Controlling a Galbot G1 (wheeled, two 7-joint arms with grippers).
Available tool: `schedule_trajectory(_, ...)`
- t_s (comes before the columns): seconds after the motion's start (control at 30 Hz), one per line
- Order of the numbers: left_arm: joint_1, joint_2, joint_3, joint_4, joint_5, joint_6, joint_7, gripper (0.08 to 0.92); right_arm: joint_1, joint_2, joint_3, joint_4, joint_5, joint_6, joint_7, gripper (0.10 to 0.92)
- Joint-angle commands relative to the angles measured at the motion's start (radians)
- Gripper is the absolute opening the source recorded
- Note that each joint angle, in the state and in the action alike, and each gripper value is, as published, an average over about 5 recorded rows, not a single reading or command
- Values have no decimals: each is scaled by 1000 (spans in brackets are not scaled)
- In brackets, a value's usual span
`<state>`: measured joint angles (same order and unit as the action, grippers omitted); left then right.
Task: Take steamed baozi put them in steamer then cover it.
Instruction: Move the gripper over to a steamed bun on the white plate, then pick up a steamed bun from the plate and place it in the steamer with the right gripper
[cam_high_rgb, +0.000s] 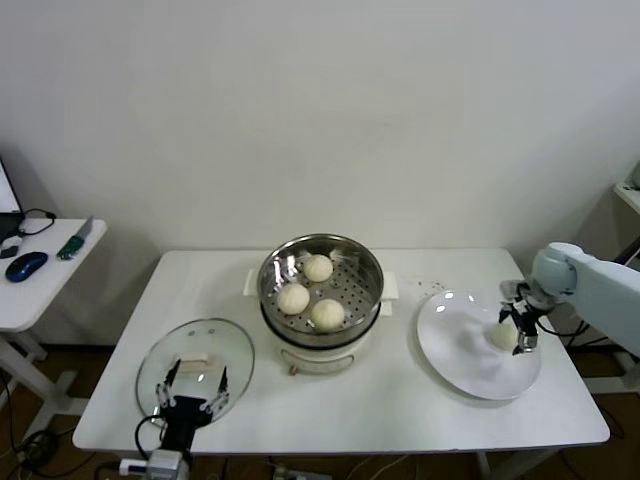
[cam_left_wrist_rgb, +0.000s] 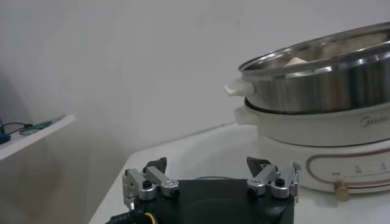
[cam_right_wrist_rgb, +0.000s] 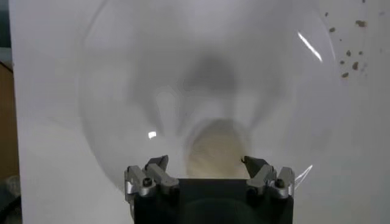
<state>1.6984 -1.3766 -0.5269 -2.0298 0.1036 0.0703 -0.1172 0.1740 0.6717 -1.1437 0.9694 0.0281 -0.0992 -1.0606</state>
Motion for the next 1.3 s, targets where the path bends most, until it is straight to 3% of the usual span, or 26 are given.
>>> schedule_trajectory(0.03,-3,-1,0,3,2,2,-1,823,-64,79,92,-146,-49,33,-8,823)
schedule_trajectory(0.7,-5,-10,1,13,5,2,-1,823,-80,111,91,-202,-97,67,-28,822)
schedule_trajectory(0.87,-1,-13,0,10,8,2,-1,823,-64,112,88,-198,-85,63,-27,753)
schedule_trajectory(1.13,6,-16,3,2,11,-1,-1,823,107,100,-53,-127,80,14,-26,690)
schedule_trajectory(1.3,5,-17,15,-9,31,4,2,823,314,139,-243,-75,298,-34,-8,687)
